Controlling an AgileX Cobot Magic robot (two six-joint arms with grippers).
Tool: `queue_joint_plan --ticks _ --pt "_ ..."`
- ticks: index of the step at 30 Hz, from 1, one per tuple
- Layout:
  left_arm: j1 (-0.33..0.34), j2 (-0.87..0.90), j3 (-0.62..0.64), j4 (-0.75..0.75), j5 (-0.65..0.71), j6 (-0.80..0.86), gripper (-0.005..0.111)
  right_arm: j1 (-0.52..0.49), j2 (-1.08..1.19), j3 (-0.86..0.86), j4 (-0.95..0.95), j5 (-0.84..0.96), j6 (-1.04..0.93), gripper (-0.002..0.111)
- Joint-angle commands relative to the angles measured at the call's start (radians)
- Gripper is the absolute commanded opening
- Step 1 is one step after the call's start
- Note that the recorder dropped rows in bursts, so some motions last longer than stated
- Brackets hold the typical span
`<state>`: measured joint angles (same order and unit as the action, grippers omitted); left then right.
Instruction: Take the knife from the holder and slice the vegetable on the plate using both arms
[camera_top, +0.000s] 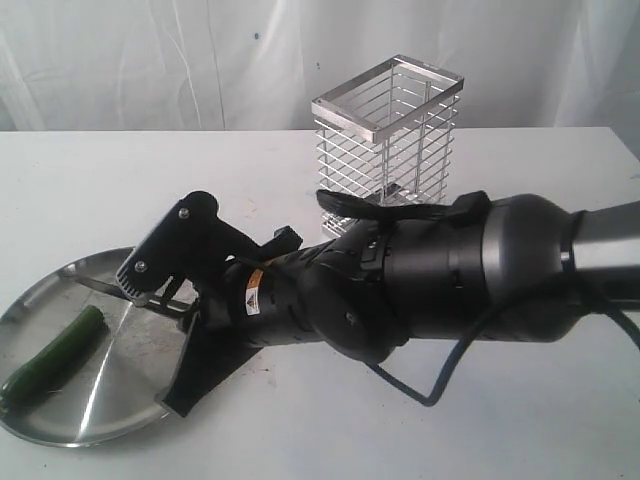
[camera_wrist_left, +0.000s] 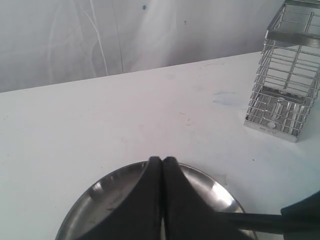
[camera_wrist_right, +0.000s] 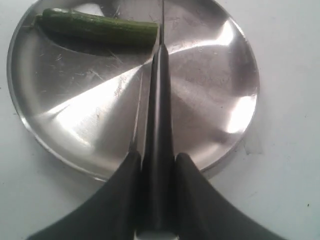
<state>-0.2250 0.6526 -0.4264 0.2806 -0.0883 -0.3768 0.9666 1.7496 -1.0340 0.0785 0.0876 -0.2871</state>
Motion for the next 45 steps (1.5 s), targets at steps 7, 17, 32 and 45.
queue_joint_plan --ticks 7,17,32,45 --pt "-0.006 0.143 -0.004 0.005 -0.055 0.037 0.0 -0.001 0.048 -0.015 0.023 -0.036 0.002 0.0" --pt "-0.004 0.197 -0.004 0.005 -0.088 0.037 0.0 0.03 0.093 -0.017 0.023 -0.048 0.006 0.0" --pt "-0.004 0.197 -0.004 0.005 -0.084 0.04 0.0 0.03 0.097 -0.046 0.023 -0.067 0.006 0.0" --pt "-0.004 0.197 -0.004 0.005 -0.084 0.04 0.0 0.012 0.122 -0.046 0.023 -0.049 0.006 0.0"
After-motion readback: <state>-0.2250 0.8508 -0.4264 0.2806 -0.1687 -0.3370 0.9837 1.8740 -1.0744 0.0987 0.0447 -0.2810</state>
